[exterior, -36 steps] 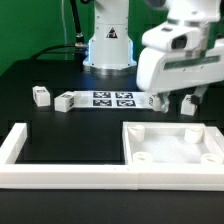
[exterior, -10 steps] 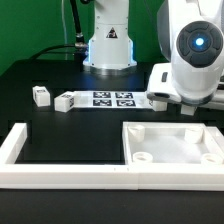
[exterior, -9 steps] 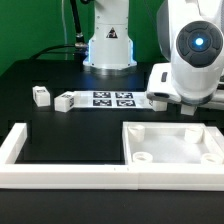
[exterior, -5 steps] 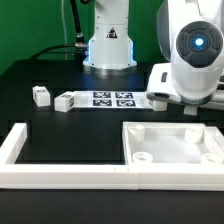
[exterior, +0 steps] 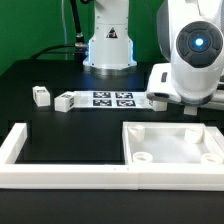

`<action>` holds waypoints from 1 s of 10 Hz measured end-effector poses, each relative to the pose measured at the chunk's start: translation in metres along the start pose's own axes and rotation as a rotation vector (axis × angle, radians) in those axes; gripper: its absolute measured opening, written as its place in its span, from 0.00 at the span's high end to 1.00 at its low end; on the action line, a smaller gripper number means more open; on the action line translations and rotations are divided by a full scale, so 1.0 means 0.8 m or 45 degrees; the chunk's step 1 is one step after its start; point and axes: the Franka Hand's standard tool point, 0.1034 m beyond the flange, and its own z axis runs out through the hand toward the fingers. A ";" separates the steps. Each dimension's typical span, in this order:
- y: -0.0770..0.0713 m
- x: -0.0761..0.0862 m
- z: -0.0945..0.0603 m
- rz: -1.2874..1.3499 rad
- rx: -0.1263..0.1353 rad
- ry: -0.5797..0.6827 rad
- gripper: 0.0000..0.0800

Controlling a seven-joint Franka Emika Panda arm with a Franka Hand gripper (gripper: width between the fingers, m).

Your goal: Assemble square table

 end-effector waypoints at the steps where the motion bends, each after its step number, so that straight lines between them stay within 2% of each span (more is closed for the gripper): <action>1: 0.000 0.000 0.000 0.000 0.000 0.000 0.64; 4: 0.000 0.000 0.000 0.000 0.000 0.000 0.64; 5: 0.003 -0.001 -0.006 -0.021 -0.012 -0.001 0.64; 6: 0.007 -0.003 -0.042 -0.073 -0.039 0.025 0.64; 7: 0.015 -0.012 -0.083 -0.118 -0.014 0.037 0.64; 8: 0.022 -0.018 -0.111 -0.131 0.008 0.065 0.64; 9: 0.028 -0.039 -0.141 -0.145 0.010 0.049 0.64; 10: 0.025 -0.047 -0.155 -0.143 -0.012 0.104 0.64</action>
Offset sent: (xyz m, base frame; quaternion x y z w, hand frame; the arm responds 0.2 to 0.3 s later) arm 0.0000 0.0000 0.0000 0.0000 0.0000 0.0000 1.0000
